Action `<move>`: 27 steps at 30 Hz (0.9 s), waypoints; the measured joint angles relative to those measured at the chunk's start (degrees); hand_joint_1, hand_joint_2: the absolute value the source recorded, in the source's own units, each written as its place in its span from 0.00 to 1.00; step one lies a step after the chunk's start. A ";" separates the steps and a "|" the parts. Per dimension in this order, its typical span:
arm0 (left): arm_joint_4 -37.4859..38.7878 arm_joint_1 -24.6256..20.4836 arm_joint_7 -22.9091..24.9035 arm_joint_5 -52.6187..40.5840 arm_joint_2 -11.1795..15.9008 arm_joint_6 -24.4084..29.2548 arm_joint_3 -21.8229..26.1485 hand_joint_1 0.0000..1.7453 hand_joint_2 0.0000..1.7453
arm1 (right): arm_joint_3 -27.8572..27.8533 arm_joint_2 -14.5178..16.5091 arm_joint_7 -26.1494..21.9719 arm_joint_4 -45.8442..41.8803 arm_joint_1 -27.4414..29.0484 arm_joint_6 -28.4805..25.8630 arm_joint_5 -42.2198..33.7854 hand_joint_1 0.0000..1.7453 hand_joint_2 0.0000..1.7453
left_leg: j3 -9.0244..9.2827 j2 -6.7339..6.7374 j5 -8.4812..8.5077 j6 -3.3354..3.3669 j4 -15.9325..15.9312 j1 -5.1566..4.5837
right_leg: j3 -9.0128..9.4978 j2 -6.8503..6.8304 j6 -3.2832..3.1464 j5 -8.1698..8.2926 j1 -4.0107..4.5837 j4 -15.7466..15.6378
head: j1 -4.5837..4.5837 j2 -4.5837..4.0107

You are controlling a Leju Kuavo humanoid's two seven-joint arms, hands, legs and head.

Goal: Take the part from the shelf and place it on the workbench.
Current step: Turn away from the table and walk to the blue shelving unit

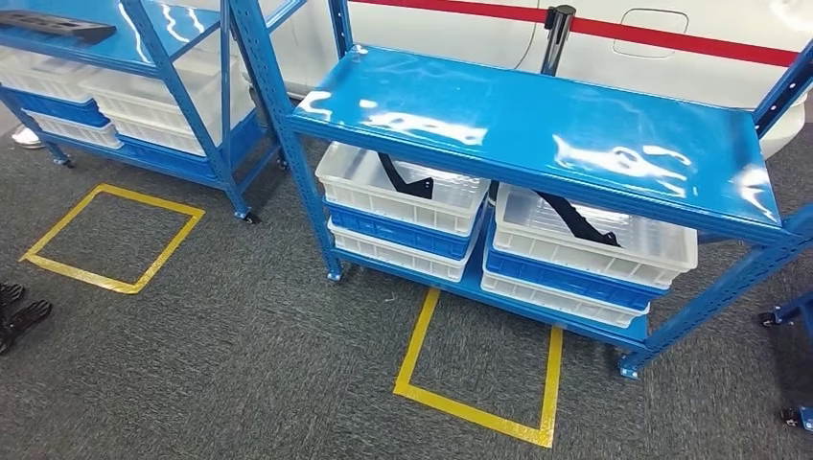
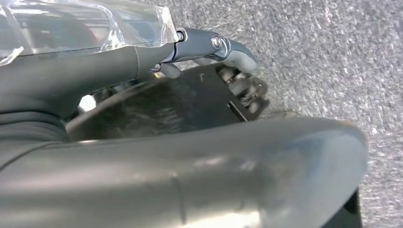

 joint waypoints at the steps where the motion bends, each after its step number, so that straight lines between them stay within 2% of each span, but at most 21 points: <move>1: 0.00 -0.02 0.02 -0.01 -0.03 -0.01 0.00 0.00 0.00 | 0.01 -0.03 -0.01 0.00 0.06 -0.01 0.01 0.00 0.00 | 0.15 0.43 0.23 0.21 -0.39 0.13 | -0.25 -0.84 0.29 -0.44 0.03 0.53 | 0.05 0.00; 3: 0.00 0.02 0.01 -0.01 -0.09 -0.09 0.00 0.00 0.00 | 0.03 -0.11 0.01 -0.01 -0.02 -0.02 0.01 0.00 0.00 | 0.40 1.54 0.64 0.58 -0.99 0.39 | -2.30 -3.39 0.72 -3.38 0.08 5.20 | 0.25 0.00; 4: 0.01 0.08 0.01 0.00 -0.09 -0.13 0.00 0.00 0.00 | 0.04 -0.14 0.03 -0.01 -0.10 0.01 0.01 0.00 0.00 | 0.40 2.13 0.64 0.71 -1.02 0.37 | -4.12 -4.32 0.95 -5.49 0.07 9.08 | 0.37 0.00; 5: 0.01 0.13 0.02 0.01 -0.08 -0.16 0.00 0.00 0.00 | 0.04 -0.16 0.08 0.00 -0.17 0.04 0.01 0.00 0.00 | 0.36 2.81 0.62 0.77 -1.01 0.36 | -5.98 -4.66 1.19 -7.26 -0.04 13.05 | 0.43 0.00; 6: 0.02 0.16 0.02 0.02 -0.08 -0.16 0.00 0.00 0.00 | 0.04 -0.19 0.15 0.01 -0.21 0.08 0.00 0.00 0.00 | 0.33 3.46 0.60 0.76 -1.00 0.37 | -7.20 -4.79 1.43 -8.07 -0.20 15.72 | 0.49 0.00; 7: 0.02 0.17 0.02 0.02 -0.07 -0.15 0.00 0.00 0.00 | 0.04 -0.21 0.23 0.01 -0.20 0.13 0.00 0.00 0.00 | 0.31 4.10 0.55 0.71 -0.96 0.42 | -7.43 -4.92 1.68 -7.82 -0.36 16.39 | 0.49 0.00; 8: 0.02 0.16 0.02 0.02 -0.07 -0.14 0.00 0.00 0.00 | 0.04 -0.25 0.32 0.01 -0.18 0.17 -0.01 0.00 0.00 | 0.34 4.69 0.46 0.57 -0.89 0.51 | -6.35 -5.24 1.90 -6.46 -0.53 14.52 | 0.51 0.00; 10: 0.03 0.13 0.01 0.02 -0.06 -0.05 0.00 0.00 0.00 | 0.04 -0.31 0.45 0.01 -0.17 0.23 -0.02 0.00 0.00 | 0.44 5.78 0.06 -0.04 -0.47 0.54 | -1.98 -7.07 2.25 -2.89 -0.77 6.42 | 0.51 0.00; 11: 0.03 0.11 0.01 0.02 -0.05 0.02 0.00 0.00 0.00 | 0.05 -0.30 0.46 0.01 -0.21 0.25 -0.03 0.00 0.00 | 0.46 6.26 -0.25 -0.45 -0.16 0.46 | -0.20 -7.90 2.09 -1.67 -0.81 2.98 | 0.50 0.00; 12: 0.04 0.10 -0.02 0.02 -0.04 0.09 0.00 0.00 0.00 | 0.05 -0.26 0.47 0.01 -0.24 0.26 -0.04 0.00 0.00 | 0.50 6.68 -0.49 -0.83 0.05 0.29 | 0.78 -8.39 1.76 -1.17 -0.76 0.99 | 0.44 0.00; 13: 0.04 0.08 -0.06 0.02 -0.02 0.16 0.00 0.00 0.00 | 0.06 -0.22 0.46 0.01 -0.23 0.27 -0.05 0.00 0.00 | 0.56 7.04 -0.66 -1.13 0.16 0.16 | 0.94 -8.40 1.29 -1.20 -0.63 0.41 | 0.37 0.00; 15: 0.04 0.01 -0.16 0.02 -0.01 0.24 0.00 0.00 0.00 | 0.06 -0.20 0.45 0.01 -0.14 0.27 -0.10 0.00 0.00 | 0.75 7.63 -0.82 -1.58 0.17 0.37 | 0.75 -7.28 0.33 -1.02 -0.50 0.41 | 0.25 0.00; 17: 0.04 -0.07 -0.23 0.01 -0.02 0.29 0.00 0.00 0.00 | 0.06 -0.18 0.37 0.01 -0.09 0.25 -0.15 0.00 0.00 | 0.04 6.28 -2.51 -2.11 2.37 0.78 | 0.62 -6.36 -0.38 -0.78 -0.57 0.32 | 0.18 0.00; 19: 0.04 0.01 -0.30 0.01 -0.03 0.34 -0.01 0.00 0.00 | 0.06 -0.19 0.25 0.01 -0.14 0.20 -0.17 0.00 0.00 | -2.95 3.92 -6.40 -2.55 9.28 0.97 | 0.43 -5.50 -0.90 -0.57 -0.55 0.29 | 0.00 0.00; 20: 0.04 0.07 -0.33 0.01 -0.02 0.36 -0.01 0.00 0.00 | 0.06 -0.16 0.21 0.01 -0.16 0.15 -0.18 0.00 0.00 | -4.96 3.27 -8.22 -2.61 13.54 0.97 | 0.33 -4.96 -1.08 -0.49 -0.35 0.30 | -0.10 0.00; 21: 0.04 0.08 -0.33 0.01 -0.01 0.36 -0.02 0.00 0.00 | 0.06 -0.12 0.19 0.01 -0.17 0.12 -0.20 0.00 0.00 | -6.54 2.95 -9.16 -2.49 16.70 0.90 | 0.26 -4.34 -1.19 -0.45 -0.13 0.31 | -0.20 0.00; 22: 0.04 0.07 -0.34 0.01 0.00 0.36 -0.02 0.00 0.00 | 0.06 -0.10 0.18 0.01 -0.16 0.08 -0.24 0.00 0.00 | -7.25 2.76 -9.06 -2.23 17.96 0.77 | 0.24 -3.70 -1.27 -0.41 0.09 0.32 | -0.28 0.00; 23: 0.04 0.03 -0.33 0.01 0.02 0.35 -0.02 0.00 0.00 | 0.06 -0.06 0.18 0.01 -0.14 0.07 -0.29 0.00 0.00 | -6.80 2.52 -7.82 -1.81 16.71 0.59 | 0.27 -2.97 -1.27 -0.39 0.28 0.32 | -0.28 0.00; 24: 0.04 0.02 -0.33 0.01 0.02 0.32 -0.02 0.00 0.00 | 0.06 -0.06 0.19 0.01 -0.13 0.07 -0.37 0.00 0.00 | -5.32 1.98 -5.82 -1.29 13.36 0.37 | 0.33 -2.27 -1.28 -0.36 0.36 0.32 | -0.29 0.00; 26: 0.05 0.03 -0.28 0.02 0.02 0.25 -0.02 0.00 0.00 | 0.06 -0.01 0.21 0.01 -0.18 0.12 -0.48 0.00 0.00 | -1.67 -0.55 -2.18 -0.34 5.07 0.02 | 0.33 -0.97 -1.10 -0.26 0.44 0.32 | -0.30 0.00; 27: 0.06 0.03 -0.24 0.01 0.01 0.21 -0.03 0.00 0.00 | 0.06 0.02 0.29 0.01 -0.23 0.18 -0.48 0.00 0.00 | -0.57 -1.53 -1.22 -0.08 2.42 -0.12 | 0.22 -0.46 -0.93 -0.17 0.42 0.33 | -0.30 0.00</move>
